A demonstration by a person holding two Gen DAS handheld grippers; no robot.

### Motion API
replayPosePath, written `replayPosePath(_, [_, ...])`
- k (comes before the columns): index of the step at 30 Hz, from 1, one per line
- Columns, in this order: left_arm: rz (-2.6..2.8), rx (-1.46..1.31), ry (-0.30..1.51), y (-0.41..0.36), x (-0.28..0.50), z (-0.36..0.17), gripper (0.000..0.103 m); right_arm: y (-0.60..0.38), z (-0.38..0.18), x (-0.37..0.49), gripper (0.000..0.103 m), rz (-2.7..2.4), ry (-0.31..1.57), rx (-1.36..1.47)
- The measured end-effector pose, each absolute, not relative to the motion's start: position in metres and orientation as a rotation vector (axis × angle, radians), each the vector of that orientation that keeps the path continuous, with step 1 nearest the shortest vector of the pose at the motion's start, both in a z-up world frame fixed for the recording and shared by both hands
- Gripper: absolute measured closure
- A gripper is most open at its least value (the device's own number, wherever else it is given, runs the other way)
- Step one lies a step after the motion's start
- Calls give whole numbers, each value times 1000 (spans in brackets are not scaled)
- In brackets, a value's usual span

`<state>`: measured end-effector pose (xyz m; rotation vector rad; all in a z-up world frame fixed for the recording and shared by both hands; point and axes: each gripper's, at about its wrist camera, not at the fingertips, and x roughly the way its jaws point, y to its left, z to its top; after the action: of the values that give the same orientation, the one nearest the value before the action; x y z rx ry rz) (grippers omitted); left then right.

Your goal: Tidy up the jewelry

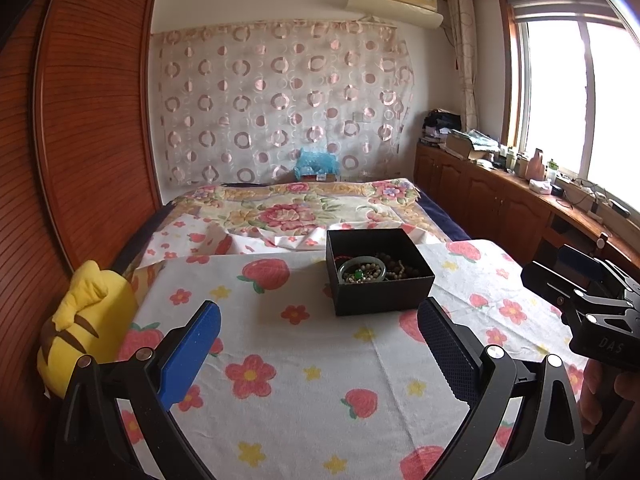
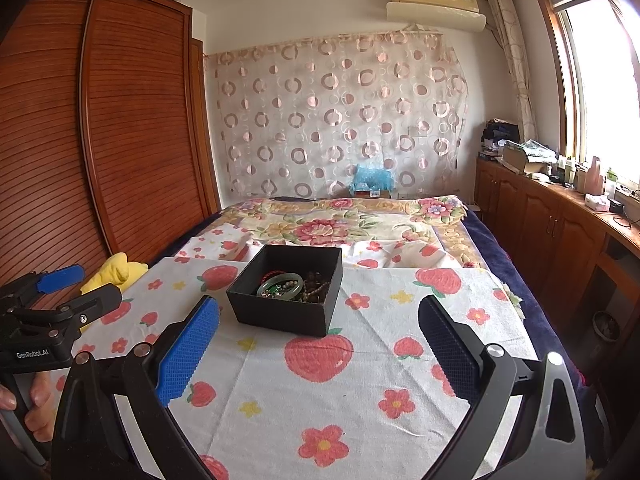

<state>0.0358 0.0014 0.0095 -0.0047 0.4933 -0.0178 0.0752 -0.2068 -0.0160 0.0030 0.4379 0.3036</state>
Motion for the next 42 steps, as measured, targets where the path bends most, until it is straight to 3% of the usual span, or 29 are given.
replayPosePath(42, [-13,1,489,2,34,8,8,-209,-17,75,3,304,437,10])
